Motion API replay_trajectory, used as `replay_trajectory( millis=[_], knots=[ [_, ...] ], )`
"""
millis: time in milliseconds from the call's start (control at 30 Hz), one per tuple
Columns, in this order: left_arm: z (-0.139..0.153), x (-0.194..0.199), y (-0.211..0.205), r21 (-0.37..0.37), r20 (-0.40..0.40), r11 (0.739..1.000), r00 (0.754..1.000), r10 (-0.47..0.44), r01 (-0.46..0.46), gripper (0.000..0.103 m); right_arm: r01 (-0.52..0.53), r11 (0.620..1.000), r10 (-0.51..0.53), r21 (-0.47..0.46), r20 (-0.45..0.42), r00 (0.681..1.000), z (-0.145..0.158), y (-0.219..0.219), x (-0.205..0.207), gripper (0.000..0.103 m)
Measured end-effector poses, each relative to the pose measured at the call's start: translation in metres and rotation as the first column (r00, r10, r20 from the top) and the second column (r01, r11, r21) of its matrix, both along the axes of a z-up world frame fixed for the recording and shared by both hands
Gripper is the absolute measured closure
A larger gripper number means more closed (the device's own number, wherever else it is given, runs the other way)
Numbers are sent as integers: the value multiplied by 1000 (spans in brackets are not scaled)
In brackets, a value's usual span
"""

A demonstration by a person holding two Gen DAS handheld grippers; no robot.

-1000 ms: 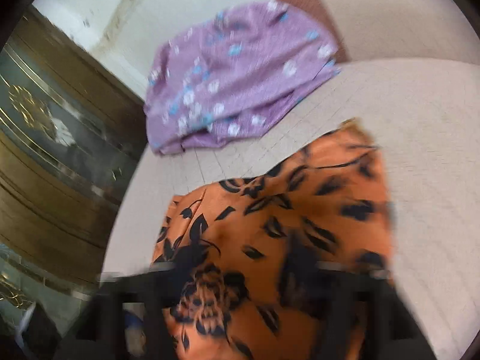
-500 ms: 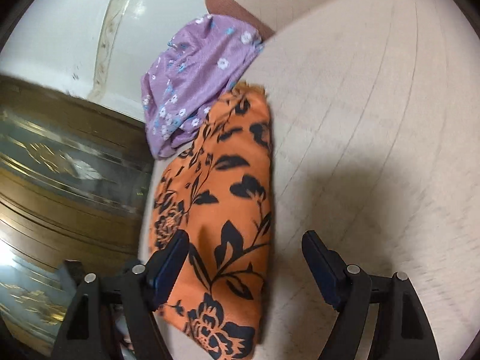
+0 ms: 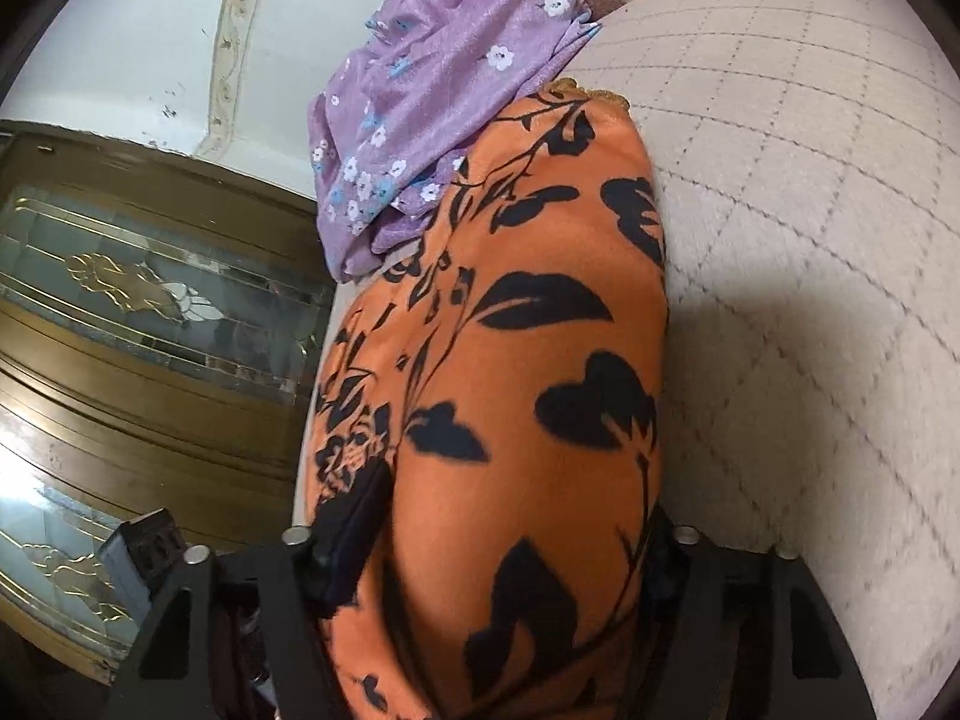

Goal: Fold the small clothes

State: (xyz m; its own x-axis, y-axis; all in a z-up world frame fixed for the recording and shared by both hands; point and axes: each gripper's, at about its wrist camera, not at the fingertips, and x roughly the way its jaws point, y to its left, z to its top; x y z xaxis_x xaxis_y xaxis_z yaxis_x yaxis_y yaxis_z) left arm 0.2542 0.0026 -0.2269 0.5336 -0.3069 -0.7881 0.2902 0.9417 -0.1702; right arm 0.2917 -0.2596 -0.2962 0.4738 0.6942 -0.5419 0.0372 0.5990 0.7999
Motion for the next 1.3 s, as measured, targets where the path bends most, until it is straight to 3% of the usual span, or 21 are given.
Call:
replay_trajectory(
  millis=[200, 700, 967, 1100, 1200, 1300],
  knots=[
    [-6, 5, -5, 3, -19, 1000, 1000, 11, -11, 6, -10, 1000, 12, -21, 52, 999, -5, -1, -2, 49],
    [-11, 10, -10, -2, -14, 1000, 1000, 11, -11, 6, -6, 1000, 8, -30, 80, 997, -5, -4, -8, 50],
    [-5, 4, -23, 10, 40, 999, 998, -43, 43, 7, -2, 999, 5, -46, 65, 998, 0, -1, -6, 51],
    [-8, 17, -12, -50, -10, 999, 1000, -12, 12, 7, -4, 999, 8, -54, 62, 998, 2, 0, -4, 52],
    [-21, 32, 8, -176, -125, 982, 991, 41, -63, 8, -8, 999, 11, -53, 60, 998, 1, 0, -4, 52],
    [-18, 29, 7, -188, -114, 981, 993, 16, -37, 8, -8, 999, 11, -52, 59, 998, 1, 0, -4, 52]
  ],
)
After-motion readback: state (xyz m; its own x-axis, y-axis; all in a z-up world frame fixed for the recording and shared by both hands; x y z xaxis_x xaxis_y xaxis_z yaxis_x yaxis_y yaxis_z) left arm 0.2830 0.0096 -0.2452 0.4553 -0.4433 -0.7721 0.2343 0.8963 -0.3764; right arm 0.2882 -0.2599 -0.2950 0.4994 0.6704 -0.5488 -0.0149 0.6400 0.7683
